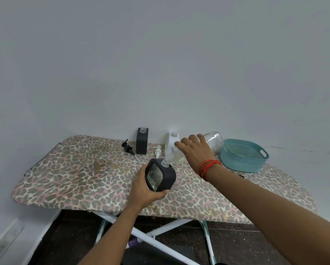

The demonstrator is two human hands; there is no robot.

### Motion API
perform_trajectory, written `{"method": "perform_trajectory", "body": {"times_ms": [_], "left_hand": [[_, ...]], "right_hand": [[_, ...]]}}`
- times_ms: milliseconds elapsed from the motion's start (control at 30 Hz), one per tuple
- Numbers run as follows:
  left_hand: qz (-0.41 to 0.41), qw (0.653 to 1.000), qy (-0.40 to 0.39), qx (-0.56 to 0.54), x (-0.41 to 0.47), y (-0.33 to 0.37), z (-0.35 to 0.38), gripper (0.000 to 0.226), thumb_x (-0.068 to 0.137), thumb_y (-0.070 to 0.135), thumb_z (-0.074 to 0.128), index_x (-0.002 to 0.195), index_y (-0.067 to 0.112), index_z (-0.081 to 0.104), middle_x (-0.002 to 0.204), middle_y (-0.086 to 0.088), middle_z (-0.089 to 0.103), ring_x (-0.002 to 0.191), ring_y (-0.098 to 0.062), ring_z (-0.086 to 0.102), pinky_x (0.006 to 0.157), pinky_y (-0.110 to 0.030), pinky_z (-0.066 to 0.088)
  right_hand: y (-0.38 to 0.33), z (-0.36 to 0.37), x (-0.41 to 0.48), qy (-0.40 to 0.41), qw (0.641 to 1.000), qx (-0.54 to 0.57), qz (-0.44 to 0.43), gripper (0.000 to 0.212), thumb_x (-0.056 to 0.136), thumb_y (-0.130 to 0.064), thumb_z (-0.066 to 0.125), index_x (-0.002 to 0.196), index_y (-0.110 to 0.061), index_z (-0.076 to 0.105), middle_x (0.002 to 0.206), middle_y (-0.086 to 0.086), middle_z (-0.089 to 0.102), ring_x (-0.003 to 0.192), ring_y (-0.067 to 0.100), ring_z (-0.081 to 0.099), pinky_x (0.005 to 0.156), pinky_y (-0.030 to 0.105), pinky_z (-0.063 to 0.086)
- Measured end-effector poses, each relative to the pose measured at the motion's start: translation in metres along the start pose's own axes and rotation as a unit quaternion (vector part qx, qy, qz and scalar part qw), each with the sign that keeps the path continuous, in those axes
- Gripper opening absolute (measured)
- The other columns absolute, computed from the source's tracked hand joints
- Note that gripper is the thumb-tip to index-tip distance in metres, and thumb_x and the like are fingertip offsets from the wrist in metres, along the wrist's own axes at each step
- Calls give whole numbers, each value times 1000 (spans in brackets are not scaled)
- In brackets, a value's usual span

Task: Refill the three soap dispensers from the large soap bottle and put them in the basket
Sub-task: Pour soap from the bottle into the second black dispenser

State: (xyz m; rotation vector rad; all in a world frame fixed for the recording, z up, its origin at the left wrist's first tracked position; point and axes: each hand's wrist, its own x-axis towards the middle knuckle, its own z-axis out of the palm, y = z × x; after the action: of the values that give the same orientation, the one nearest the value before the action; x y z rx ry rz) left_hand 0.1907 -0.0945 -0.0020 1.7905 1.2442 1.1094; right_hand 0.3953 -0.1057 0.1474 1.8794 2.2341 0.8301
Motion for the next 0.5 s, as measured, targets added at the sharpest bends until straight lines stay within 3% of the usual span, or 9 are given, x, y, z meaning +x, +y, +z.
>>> {"method": "perform_trajectory", "body": {"times_ms": [133,300,500], "left_hand": [[-4,1000,-1,4,0,-1,0,126,52,57,95,154,20,31,146,9,44,132,-8,42,109,-29,39],[2,1000,-2,-1,0,0,0,121,54,52,97,152,20,34,136,17,42,126,-3,42,103,-22,37],[0,1000,0,-1,0,0,1,123,53,54,96,153,20,33,139,15,43,128,-5,42,105,-25,38]], "right_hand": [[0,0,0,-2,1000,-2,0,62,78,6,55,132,-24,47,118,3,60,112,32,52,108,52,32],[-1,-1,0,0,1000,-4,1,62,76,5,58,130,-24,49,115,3,61,110,31,54,107,52,34],[0,-1,0,1,1000,-4,0,62,76,6,57,130,-23,49,116,3,61,110,32,53,108,53,33]]}}
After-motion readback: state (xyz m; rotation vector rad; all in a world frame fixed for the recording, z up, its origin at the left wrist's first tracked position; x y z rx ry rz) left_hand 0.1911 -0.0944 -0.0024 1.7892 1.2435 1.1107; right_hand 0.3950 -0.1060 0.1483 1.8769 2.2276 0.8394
